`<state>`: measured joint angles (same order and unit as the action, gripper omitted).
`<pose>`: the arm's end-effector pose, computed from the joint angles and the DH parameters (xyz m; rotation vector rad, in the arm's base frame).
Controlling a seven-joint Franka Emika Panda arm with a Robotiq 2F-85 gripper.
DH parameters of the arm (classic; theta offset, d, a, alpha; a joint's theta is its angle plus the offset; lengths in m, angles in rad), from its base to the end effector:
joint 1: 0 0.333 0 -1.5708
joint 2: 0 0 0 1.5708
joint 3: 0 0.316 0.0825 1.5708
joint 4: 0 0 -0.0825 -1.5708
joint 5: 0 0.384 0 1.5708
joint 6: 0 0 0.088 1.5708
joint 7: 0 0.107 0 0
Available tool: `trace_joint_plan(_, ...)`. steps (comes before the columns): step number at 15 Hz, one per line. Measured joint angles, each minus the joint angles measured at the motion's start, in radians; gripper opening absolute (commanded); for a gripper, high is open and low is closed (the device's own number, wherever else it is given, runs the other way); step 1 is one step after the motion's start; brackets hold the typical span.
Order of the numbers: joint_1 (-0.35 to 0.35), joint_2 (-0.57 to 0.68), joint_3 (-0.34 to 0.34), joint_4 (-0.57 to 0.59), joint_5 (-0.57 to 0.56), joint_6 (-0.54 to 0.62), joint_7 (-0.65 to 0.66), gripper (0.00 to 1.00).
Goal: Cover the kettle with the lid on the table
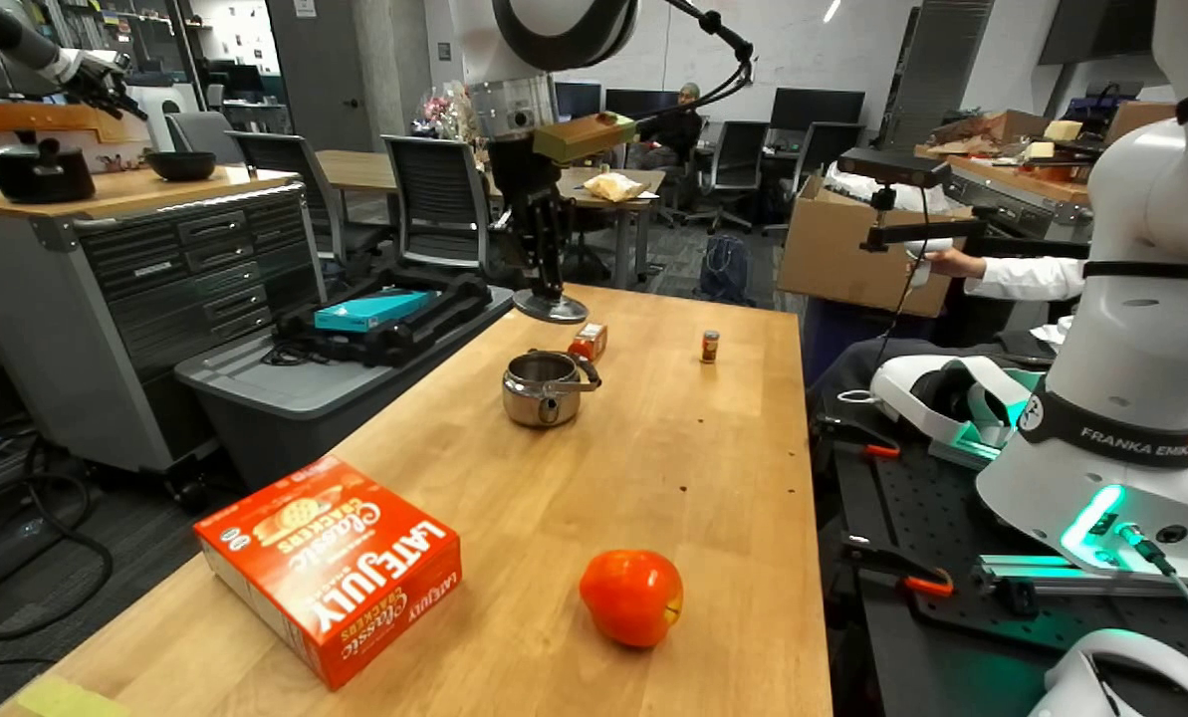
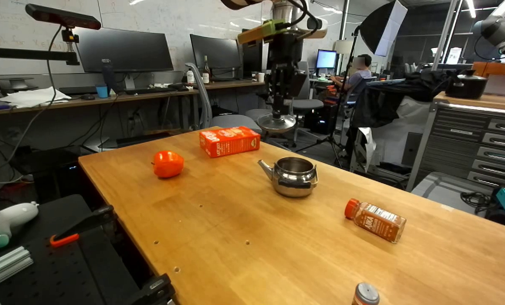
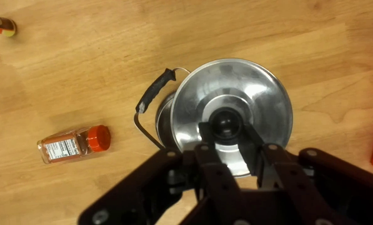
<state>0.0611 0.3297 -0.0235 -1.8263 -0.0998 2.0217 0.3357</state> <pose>0.6188 0.0184 0.3444 2.9959 -0.3731 -0.1730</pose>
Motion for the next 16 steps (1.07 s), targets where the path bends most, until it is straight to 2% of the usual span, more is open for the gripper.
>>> trace_joint_plan(8,-0.022,0.101,-0.028,0.131,0.005,-0.037,0.011,0.07)
trace_joint_plan(16,-0.035,0.182,-0.035,0.199,0.011,-0.062,0.014,0.07)
